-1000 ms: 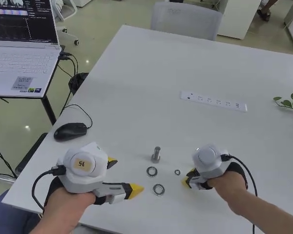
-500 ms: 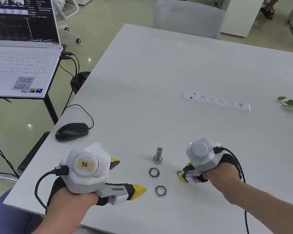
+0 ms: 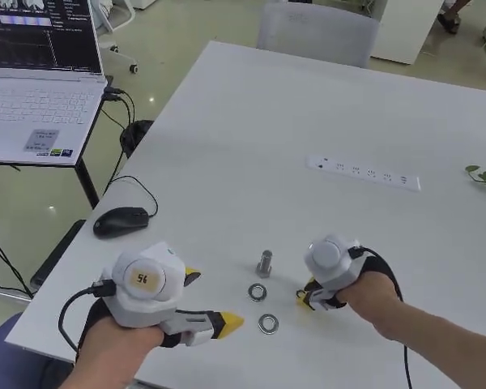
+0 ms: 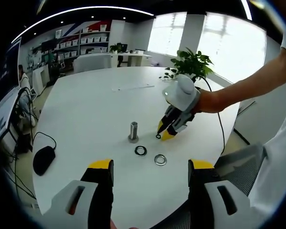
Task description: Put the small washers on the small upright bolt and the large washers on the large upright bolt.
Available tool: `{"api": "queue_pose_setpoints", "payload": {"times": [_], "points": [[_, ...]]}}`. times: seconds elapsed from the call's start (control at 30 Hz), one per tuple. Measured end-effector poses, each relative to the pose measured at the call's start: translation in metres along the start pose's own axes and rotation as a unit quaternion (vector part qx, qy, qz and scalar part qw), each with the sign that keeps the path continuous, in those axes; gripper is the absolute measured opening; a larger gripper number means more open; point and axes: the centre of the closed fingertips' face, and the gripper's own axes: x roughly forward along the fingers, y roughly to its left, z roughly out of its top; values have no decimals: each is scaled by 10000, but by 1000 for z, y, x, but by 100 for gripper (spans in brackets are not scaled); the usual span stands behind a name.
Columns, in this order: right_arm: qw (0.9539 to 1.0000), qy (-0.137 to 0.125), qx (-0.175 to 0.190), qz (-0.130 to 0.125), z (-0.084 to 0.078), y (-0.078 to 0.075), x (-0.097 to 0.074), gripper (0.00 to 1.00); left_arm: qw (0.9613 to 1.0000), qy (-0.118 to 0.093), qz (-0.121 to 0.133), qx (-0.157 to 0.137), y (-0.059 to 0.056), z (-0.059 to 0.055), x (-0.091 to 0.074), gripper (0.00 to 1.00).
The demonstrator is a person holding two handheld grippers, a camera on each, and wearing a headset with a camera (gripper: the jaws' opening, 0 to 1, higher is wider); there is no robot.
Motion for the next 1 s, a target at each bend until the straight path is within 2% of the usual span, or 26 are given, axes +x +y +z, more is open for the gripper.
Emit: {"api": "queue_pose_setpoints", "payload": {"times": [0.17, 0.33, 0.4, 0.5, 0.57, 0.77, 1.0], "points": [[10000, -41, 64, 14, 2, -3, 1, 18, 10000, -9, 14, -34, 1, 0, 0, 62], [9999, 33, 67, 85, 2, -2, 1, 17, 10000, -11, 16, -52, 1, -2, 1, 62], [9999, 138, -47, -59, 1, -6, 2, 15, 10000, -18, 14, -61, 1, -1, 1, 62], [9997, 224, 2, -113, 2, -4, 3, 15, 10000, -23, 11, -67, -1, -1, 1, 62], [9995, 257, -123, -130, 1, -4, 2, 15, 10000, -21, 2, -69, -2, -1, 2, 62], [9996, 203, 119, -160, 1, -4, 2, 13, 10000, -52, 11, -65, -1, 0, 1, 62], [9997, 167, 154, -133, -2, 1, 0, 13, 9999, -53, 80, -94, 5, -3, -4, 62]]}}
